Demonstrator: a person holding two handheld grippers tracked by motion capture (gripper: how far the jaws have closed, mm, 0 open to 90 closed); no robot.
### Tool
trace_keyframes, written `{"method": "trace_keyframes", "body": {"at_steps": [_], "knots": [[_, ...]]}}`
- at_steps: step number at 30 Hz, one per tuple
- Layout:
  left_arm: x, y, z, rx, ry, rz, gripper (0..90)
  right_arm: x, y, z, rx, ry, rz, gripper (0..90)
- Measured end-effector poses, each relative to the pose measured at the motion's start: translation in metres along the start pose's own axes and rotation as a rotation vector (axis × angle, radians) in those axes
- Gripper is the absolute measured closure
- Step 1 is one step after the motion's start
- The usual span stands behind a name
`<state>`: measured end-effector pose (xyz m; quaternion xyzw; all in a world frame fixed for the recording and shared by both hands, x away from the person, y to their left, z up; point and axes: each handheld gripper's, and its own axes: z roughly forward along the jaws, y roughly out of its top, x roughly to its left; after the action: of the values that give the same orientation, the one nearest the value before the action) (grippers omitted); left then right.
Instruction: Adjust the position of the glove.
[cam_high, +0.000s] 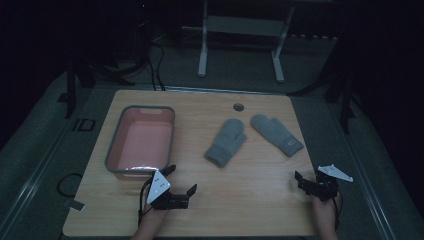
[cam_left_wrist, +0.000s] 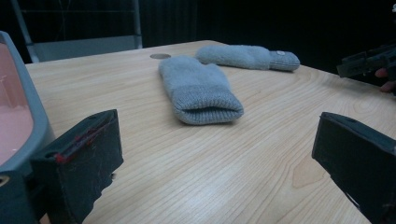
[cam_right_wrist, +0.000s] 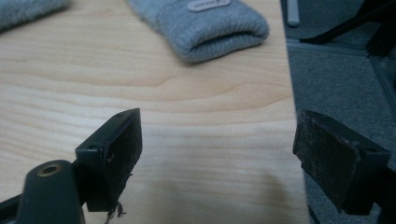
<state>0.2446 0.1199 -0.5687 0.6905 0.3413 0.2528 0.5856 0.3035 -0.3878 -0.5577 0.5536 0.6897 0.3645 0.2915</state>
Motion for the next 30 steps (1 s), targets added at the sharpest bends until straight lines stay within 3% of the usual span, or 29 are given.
{"method": "trace_keyframes", "body": {"at_steps": [7,11,15,24,27,30], "knots": [[-0.005,0.0,0.0,0.002,-0.022,0.02,2.0,-0.001,0.0,-0.002,0.0,0.008,0.027,17.2],[-0.008,0.001,-0.001,0.004,-0.04,0.027,2.0,0.002,0.005,-0.002,0.012,0.06,-0.012,17.2],[-0.009,0.001,-0.001,0.004,-0.047,0.03,2.0,0.003,0.01,-0.001,0.01,0.072,-0.022,17.2],[-0.013,0.002,-0.002,-0.009,-0.077,0.024,2.0,0.009,0.035,0.002,0.018,0.126,-0.076,16.7],[-0.015,0.003,-0.004,-0.009,-0.086,0.036,2.0,0.015,0.052,0.009,0.056,0.178,-0.092,14.9],[-0.016,0.003,-0.005,-0.01,-0.087,0.034,2.0,0.02,0.062,0.013,0.057,0.2,-0.103,13.6]]}}
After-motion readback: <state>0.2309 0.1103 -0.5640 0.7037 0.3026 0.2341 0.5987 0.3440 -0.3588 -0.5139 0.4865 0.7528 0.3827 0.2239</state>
